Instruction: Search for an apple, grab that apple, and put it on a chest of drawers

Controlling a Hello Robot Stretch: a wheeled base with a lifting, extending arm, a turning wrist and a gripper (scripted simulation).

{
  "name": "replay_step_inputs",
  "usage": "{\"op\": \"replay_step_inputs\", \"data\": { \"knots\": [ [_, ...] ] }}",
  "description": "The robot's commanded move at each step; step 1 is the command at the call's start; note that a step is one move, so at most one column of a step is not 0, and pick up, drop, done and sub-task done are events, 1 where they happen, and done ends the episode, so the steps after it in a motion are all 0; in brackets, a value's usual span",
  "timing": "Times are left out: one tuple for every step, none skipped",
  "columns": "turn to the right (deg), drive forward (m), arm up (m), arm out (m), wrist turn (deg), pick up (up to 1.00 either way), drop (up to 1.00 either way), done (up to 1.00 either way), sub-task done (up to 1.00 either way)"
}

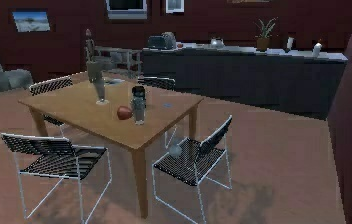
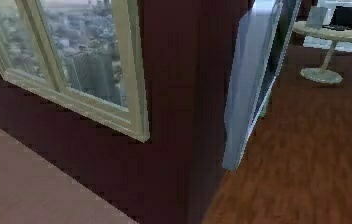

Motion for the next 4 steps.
{"op": "replay_step_inputs", "data": {
  "knots": [
    [0.0, 0.60, 0.00, 0.00, 0.0, 0.00, 0.00, 0.00, 0.00],
    [-45.0, 0.00, 0.00, 0.00, 0.0, 0.00, 0.00, 0.00, 0.00],
    [-45.0, 0.00, 0.00, 0.00, 0.0, 0.00, 0.00, 0.00, 0.00],
    [-21.0, 0.00, 0.00, 0.00, 0.0, 0.00, 0.00, 0.00, 0.00]
  ]
}}
